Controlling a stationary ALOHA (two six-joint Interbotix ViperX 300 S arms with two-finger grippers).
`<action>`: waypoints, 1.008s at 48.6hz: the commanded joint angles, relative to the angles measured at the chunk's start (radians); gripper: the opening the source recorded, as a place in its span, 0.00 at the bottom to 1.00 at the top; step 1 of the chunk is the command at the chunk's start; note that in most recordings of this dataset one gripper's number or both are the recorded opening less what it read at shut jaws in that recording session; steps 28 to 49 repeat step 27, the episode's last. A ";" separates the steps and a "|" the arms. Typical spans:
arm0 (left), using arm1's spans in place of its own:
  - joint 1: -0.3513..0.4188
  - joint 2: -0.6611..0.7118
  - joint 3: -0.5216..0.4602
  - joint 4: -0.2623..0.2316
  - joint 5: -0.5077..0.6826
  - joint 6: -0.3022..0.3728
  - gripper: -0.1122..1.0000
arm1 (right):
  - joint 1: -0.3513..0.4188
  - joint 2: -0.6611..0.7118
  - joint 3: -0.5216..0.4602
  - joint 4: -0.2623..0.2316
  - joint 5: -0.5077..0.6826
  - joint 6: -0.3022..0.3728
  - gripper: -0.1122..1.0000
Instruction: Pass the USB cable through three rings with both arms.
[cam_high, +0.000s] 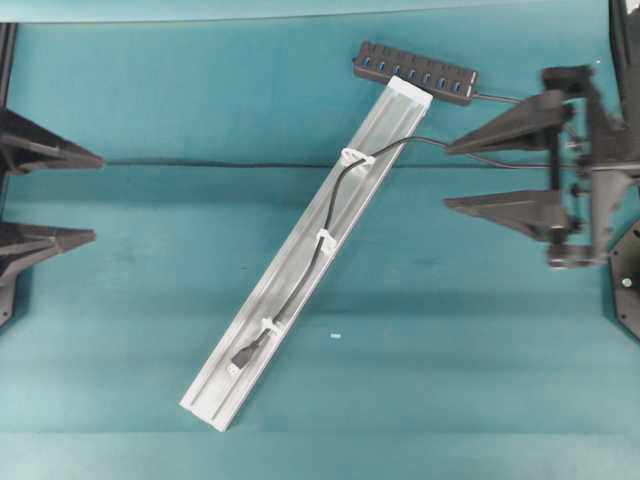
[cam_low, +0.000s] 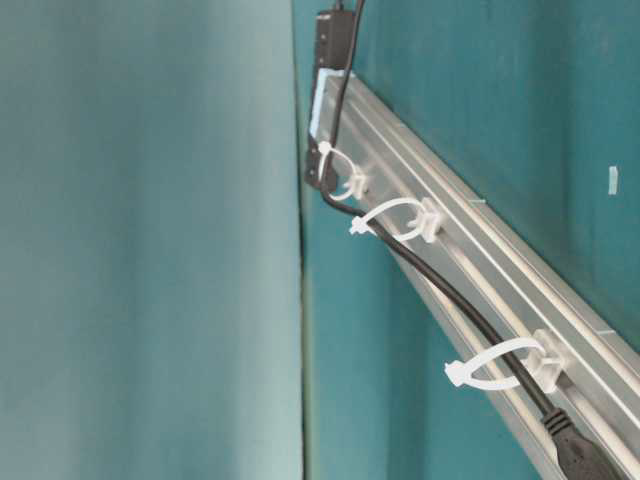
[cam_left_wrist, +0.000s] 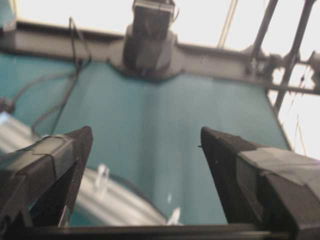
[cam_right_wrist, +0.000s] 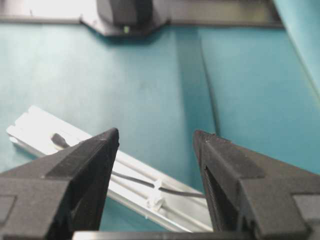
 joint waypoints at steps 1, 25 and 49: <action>0.011 -0.006 -0.023 0.003 0.034 0.005 0.96 | 0.002 -0.037 0.023 0.002 0.011 0.028 0.70; 0.107 -0.144 -0.006 0.003 0.091 0.034 0.94 | -0.002 -0.319 0.184 0.002 0.008 0.080 0.70; 0.107 -0.147 -0.006 0.003 0.095 0.034 0.94 | -0.002 -0.325 0.193 0.002 0.008 0.089 0.70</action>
